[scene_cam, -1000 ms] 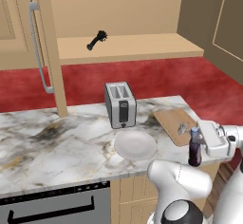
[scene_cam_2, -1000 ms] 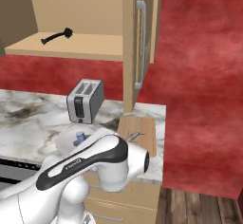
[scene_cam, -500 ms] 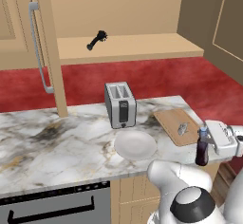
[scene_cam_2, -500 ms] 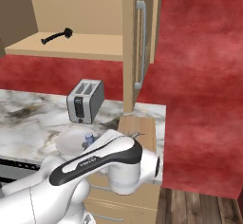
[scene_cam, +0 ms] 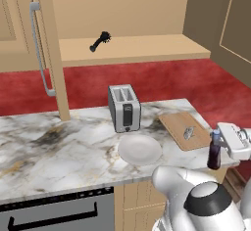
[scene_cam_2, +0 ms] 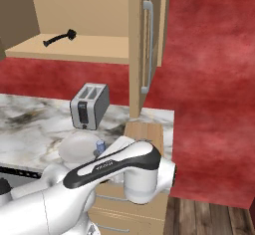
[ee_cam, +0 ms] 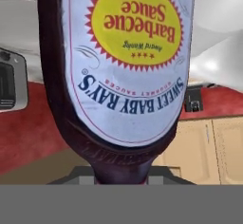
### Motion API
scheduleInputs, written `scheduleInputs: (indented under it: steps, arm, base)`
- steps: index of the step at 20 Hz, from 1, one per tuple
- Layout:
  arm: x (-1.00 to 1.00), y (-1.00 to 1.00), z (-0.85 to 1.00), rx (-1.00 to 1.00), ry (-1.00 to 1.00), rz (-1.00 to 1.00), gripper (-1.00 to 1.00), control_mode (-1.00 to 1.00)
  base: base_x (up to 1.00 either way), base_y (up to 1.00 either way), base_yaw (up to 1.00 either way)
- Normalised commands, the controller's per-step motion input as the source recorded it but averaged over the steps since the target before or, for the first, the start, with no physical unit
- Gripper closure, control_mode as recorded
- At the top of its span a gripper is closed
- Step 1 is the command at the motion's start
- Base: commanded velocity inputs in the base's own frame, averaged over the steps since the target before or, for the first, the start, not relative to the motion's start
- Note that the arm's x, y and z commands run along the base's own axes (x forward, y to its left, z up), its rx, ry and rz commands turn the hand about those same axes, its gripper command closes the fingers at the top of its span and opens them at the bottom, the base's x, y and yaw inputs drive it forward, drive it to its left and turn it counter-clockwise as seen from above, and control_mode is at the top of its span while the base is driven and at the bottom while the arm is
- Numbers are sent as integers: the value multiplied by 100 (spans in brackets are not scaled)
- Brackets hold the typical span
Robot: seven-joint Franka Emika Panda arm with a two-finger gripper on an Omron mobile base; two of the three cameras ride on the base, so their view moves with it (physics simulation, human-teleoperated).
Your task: Pick the fish from the plate and place it on the cutting board. Then pick the condiment bottle from the cabinet and place it next to the cutting board.
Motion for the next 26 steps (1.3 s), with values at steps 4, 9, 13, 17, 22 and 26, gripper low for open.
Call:
scheduleInputs:
  steps: [4, 9, 13, 17, 22, 26]
  arm:
    - [0, -15, 0, 0, -11, 2, 100, -100]
    - [0, -13, 0, 0, -14, 2, 100, -100]
    - [0, -13, -1, 0, -14, 2, 100, -100]
    - [0, -9, -8, 0, -10, 2, 100, -100]
    - [0, -8, -20, 0, -7, 2, 100, -100]
    - [5, -8, -24, 0, -6, 2, 100, -100]
  base:
    - [0, 0, 0]
    - [0, 0, 0]
    - [0, 0, 0]
    - [0, 0, 0]
    - [0, 0, 0]
    - [0, 0, 0]
